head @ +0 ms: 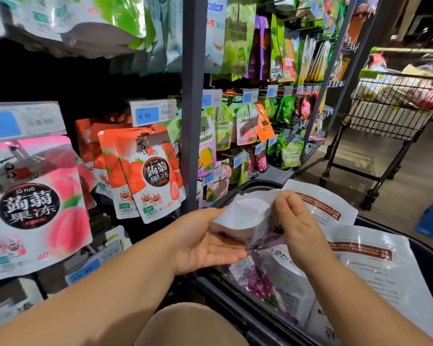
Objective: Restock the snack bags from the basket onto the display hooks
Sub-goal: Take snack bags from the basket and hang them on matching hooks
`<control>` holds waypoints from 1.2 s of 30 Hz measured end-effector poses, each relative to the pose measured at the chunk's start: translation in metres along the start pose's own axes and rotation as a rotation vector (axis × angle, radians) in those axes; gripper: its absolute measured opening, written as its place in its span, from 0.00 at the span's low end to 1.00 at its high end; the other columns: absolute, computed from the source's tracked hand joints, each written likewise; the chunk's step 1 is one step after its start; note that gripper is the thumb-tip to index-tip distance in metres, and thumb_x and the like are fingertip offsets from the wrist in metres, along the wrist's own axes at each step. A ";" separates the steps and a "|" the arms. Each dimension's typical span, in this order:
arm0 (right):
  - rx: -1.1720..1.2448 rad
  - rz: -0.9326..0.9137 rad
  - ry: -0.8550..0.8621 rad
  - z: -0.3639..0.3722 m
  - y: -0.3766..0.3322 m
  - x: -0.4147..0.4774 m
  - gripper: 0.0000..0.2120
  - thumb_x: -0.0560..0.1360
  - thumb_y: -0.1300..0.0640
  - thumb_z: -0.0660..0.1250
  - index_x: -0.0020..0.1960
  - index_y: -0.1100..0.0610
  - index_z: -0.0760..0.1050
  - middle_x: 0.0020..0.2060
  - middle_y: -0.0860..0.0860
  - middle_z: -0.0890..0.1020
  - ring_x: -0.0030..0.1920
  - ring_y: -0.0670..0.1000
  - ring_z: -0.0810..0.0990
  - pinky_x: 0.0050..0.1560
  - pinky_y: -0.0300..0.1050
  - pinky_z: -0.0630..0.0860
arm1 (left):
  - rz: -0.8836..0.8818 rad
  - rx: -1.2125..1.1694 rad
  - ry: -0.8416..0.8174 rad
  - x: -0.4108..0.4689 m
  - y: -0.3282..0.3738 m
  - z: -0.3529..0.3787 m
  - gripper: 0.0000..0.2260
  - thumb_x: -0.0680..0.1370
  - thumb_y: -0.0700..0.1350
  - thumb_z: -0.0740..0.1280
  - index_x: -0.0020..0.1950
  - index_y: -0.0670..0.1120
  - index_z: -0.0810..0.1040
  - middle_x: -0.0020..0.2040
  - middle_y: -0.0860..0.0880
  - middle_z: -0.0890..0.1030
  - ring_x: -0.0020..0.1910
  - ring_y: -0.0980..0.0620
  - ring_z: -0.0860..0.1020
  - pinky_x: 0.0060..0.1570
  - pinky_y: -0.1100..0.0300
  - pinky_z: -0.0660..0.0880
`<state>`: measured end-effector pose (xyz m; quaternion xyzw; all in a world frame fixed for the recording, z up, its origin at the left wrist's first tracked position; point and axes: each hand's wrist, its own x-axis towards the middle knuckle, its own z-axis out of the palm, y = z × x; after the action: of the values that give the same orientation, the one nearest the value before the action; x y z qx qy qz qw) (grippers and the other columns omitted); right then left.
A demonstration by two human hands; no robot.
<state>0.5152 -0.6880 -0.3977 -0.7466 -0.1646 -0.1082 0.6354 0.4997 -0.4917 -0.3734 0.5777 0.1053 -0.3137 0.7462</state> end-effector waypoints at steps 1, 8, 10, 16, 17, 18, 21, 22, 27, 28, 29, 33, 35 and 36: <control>-0.015 -0.008 0.016 0.001 0.000 -0.001 0.15 0.77 0.40 0.58 0.45 0.50 0.75 0.34 0.45 0.76 0.39 0.51 0.76 0.42 0.53 0.80 | 0.011 -0.007 0.008 0.000 0.000 0.001 0.18 0.81 0.53 0.62 0.56 0.40 0.80 0.49 0.35 0.84 0.40 0.41 0.85 0.41 0.53 0.82; -0.032 0.145 0.091 0.001 -0.005 -0.008 0.29 0.70 0.26 0.44 0.43 0.43 0.76 0.29 0.41 0.81 0.35 0.32 0.80 0.37 0.24 0.74 | 0.063 -0.056 0.023 -0.001 -0.002 0.010 0.16 0.80 0.51 0.65 0.60 0.40 0.79 0.50 0.35 0.84 0.37 0.41 0.85 0.38 0.53 0.82; 0.045 0.226 0.087 0.001 -0.008 -0.006 0.30 0.72 0.31 0.42 0.44 0.44 0.79 0.31 0.40 0.82 0.36 0.33 0.81 0.36 0.23 0.72 | 0.097 -0.063 0.026 -0.002 -0.003 0.012 0.14 0.79 0.49 0.66 0.58 0.40 0.79 0.49 0.35 0.84 0.37 0.41 0.85 0.38 0.54 0.82; 0.365 0.281 0.079 -0.002 -0.011 0.001 0.36 0.70 0.31 0.50 0.46 0.60 0.84 0.48 0.60 0.86 0.53 0.54 0.83 0.54 0.47 0.76 | 0.288 -0.004 0.028 0.002 -0.005 0.012 0.09 0.78 0.43 0.68 0.57 0.44 0.82 0.49 0.44 0.86 0.47 0.48 0.84 0.48 0.55 0.82; 0.393 0.299 0.064 -0.004 -0.011 0.001 0.34 0.70 0.33 0.52 0.45 0.59 0.85 0.49 0.58 0.86 0.55 0.55 0.82 0.58 0.49 0.75 | 0.312 0.014 0.026 0.003 -0.005 0.012 0.12 0.78 0.43 0.68 0.60 0.44 0.81 0.52 0.44 0.86 0.50 0.48 0.84 0.51 0.54 0.81; 0.424 0.319 0.044 -0.005 -0.012 0.000 0.31 0.70 0.35 0.55 0.42 0.58 0.86 0.50 0.56 0.86 0.57 0.55 0.82 0.61 0.51 0.73 | 0.334 0.026 0.026 0.004 -0.005 0.012 0.14 0.78 0.42 0.68 0.63 0.44 0.79 0.53 0.43 0.85 0.51 0.48 0.83 0.51 0.54 0.81; 0.461 0.406 -0.006 -0.008 -0.012 0.000 0.28 0.70 0.39 0.60 0.49 0.62 0.84 0.55 0.59 0.84 0.57 0.57 0.81 0.60 0.52 0.75 | 0.382 0.014 0.048 0.006 -0.006 0.012 0.18 0.77 0.37 0.69 0.66 0.45 0.77 0.54 0.43 0.85 0.46 0.49 0.84 0.42 0.58 0.81; 0.482 0.434 -0.028 -0.008 -0.013 0.000 0.29 0.70 0.40 0.61 0.55 0.64 0.81 0.56 0.60 0.83 0.55 0.58 0.82 0.56 0.51 0.78 | 0.393 0.008 0.060 0.006 -0.007 0.012 0.19 0.76 0.35 0.70 0.66 0.46 0.77 0.53 0.43 0.85 0.45 0.48 0.84 0.41 0.58 0.82; 0.600 0.496 -0.122 -0.013 -0.012 -0.001 0.27 0.67 0.46 0.73 0.60 0.62 0.79 0.55 0.61 0.83 0.48 0.58 0.84 0.46 0.52 0.82 | 0.467 0.107 0.110 0.003 -0.013 0.013 0.23 0.74 0.29 0.70 0.63 0.50 0.78 0.54 0.44 0.85 0.43 0.50 0.84 0.39 0.63 0.81; 0.548 0.496 -0.119 -0.012 -0.011 -0.001 0.25 0.66 0.49 0.74 0.58 0.61 0.79 0.52 0.60 0.83 0.45 0.57 0.84 0.43 0.50 0.80 | 0.491 0.149 0.112 0.002 -0.015 0.013 0.23 0.74 0.29 0.70 0.62 0.52 0.78 0.54 0.45 0.85 0.44 0.52 0.84 0.40 0.64 0.80; 0.493 0.505 -0.097 -0.010 -0.010 0.000 0.21 0.66 0.51 0.73 0.56 0.59 0.77 0.49 0.59 0.83 0.42 0.55 0.83 0.40 0.49 0.79 | 0.521 0.214 0.118 0.002 -0.016 0.013 0.24 0.74 0.29 0.71 0.62 0.54 0.78 0.56 0.46 0.84 0.45 0.54 0.84 0.41 0.65 0.80; 0.435 0.495 0.114 -0.001 -0.005 0.001 0.31 0.63 0.61 0.75 0.63 0.53 0.67 0.37 0.56 0.84 0.31 0.50 0.82 0.30 0.41 0.77 | 0.615 0.518 0.170 0.000 -0.019 0.012 0.27 0.74 0.32 0.71 0.61 0.63 0.77 0.64 0.60 0.76 0.52 0.64 0.81 0.48 0.65 0.79; 0.434 0.447 0.144 -0.001 -0.002 0.001 0.38 0.65 0.66 0.74 0.68 0.50 0.60 0.32 0.55 0.83 0.28 0.48 0.80 0.29 0.38 0.75 | 0.639 0.497 0.162 0.002 -0.021 0.011 0.29 0.75 0.30 0.70 0.61 0.64 0.75 0.62 0.57 0.80 0.53 0.60 0.82 0.48 0.59 0.81; 0.421 0.425 0.143 -0.001 0.002 0.001 0.41 0.65 0.67 0.75 0.70 0.49 0.59 0.32 0.53 0.84 0.29 0.48 0.80 0.31 0.39 0.75 | 0.647 0.450 0.156 0.004 -0.024 0.011 0.31 0.75 0.30 0.70 0.64 0.63 0.72 0.58 0.54 0.83 0.52 0.55 0.83 0.49 0.56 0.81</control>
<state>0.5171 -0.6894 -0.3985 -0.6066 0.0213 0.0113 0.7947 0.4868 -0.5062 -0.3911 0.7520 -0.0970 -0.0328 0.6512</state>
